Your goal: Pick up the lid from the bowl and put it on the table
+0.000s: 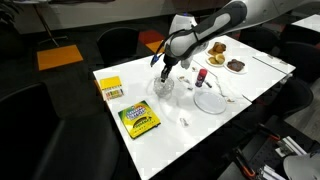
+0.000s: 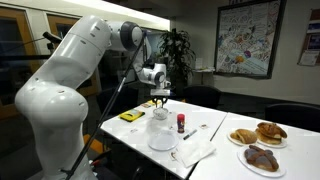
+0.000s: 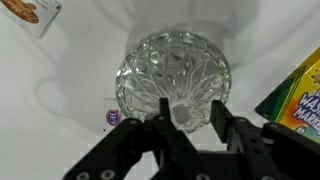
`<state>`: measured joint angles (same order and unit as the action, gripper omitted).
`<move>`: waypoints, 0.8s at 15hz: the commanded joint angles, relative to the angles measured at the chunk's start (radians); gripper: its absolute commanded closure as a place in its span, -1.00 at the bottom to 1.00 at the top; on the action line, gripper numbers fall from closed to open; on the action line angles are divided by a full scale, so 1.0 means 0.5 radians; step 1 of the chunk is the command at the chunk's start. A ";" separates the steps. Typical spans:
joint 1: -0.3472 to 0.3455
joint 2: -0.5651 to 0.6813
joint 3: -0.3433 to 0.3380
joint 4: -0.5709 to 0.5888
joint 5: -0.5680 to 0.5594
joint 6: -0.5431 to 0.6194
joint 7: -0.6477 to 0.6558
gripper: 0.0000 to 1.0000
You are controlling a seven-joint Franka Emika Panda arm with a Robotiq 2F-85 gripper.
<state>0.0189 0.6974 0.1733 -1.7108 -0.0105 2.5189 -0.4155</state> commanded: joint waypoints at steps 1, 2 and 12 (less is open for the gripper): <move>-0.012 0.052 0.006 0.074 -0.033 -0.030 -0.022 0.66; -0.009 0.057 0.004 0.083 -0.036 -0.032 -0.022 0.81; 0.017 -0.030 -0.010 0.069 -0.075 -0.084 0.021 0.92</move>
<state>0.0237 0.7065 0.1726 -1.6767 -0.0296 2.5115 -0.4152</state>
